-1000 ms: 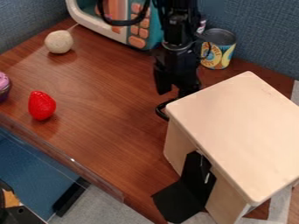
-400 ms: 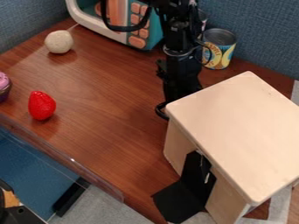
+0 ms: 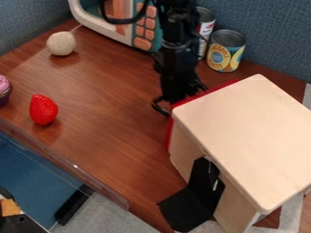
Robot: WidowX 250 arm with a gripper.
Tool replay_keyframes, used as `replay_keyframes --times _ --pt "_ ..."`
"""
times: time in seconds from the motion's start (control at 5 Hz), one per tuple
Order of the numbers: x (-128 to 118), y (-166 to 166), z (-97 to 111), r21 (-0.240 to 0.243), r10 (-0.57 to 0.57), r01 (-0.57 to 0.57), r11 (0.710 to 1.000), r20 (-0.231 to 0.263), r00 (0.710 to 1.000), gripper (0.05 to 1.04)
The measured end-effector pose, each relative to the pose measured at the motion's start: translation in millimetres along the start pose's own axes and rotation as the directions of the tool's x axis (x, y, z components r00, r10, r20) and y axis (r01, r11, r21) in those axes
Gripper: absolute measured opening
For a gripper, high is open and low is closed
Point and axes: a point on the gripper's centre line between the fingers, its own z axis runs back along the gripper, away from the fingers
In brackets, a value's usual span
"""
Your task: Pushed open the drawer
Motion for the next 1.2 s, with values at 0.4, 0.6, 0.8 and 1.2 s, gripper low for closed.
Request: replay_keyframes --times 0.4,0.6,0.8,1.2 --pt "-1.6 18.9 0.5 0.0 0.047 -0.047 0.999 -0.017 0.999 0.129" --pt "-2.0 22.3 2.1 0.007 0.046 -0.045 0.999 -0.022 0.999 0.129" --pt "-2.0 27.5 4.7 0.024 0.039 -0.038 0.999 -0.027 0.999 0.129" --pt "-1.9 38.0 10.6 0.048 0.043 -0.041 0.998 -0.038 0.998 0.129"
